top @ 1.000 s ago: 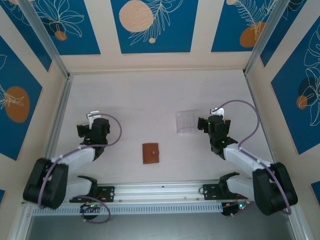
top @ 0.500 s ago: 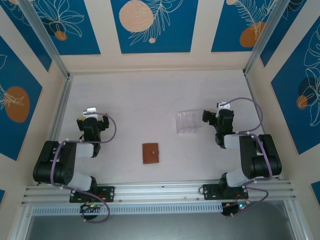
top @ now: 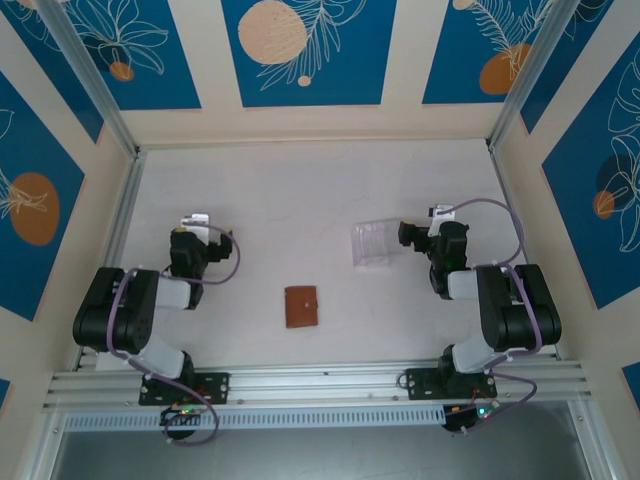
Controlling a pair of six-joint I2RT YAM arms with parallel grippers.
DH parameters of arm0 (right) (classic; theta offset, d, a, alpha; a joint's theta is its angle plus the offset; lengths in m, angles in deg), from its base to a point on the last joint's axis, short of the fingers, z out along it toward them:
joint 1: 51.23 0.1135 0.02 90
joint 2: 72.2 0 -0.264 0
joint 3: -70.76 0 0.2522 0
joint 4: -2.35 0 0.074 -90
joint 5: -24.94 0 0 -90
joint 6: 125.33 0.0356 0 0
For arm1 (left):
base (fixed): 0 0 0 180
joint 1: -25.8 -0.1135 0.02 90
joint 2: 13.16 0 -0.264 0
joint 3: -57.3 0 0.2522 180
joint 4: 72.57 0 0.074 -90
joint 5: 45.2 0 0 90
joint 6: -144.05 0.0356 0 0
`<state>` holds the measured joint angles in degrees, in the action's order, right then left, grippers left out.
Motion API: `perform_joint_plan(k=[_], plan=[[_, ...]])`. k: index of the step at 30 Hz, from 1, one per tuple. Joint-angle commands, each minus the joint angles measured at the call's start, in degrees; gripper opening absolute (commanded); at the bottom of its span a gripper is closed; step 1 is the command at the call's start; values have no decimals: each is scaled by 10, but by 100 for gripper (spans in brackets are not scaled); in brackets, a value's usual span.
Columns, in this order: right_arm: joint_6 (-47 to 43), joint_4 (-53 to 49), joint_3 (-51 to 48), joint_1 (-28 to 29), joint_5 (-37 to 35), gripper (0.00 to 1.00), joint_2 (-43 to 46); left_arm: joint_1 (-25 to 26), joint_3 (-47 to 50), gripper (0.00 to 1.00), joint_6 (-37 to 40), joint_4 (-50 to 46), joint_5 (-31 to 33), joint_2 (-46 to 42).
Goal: Put the credit cards into the card holder
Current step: Reset both arms
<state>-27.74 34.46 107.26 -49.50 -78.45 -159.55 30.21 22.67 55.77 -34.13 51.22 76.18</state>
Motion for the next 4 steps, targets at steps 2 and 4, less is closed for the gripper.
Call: perform_joint_plan(k=[2, 4], plan=[[-10, 23, 1, 1, 8, 99, 1, -7, -17, 100, 16, -8, -60, 2], [-11, 25, 0, 3, 7, 99, 1, -7, -11, 100, 16, 1, -57, -1]])
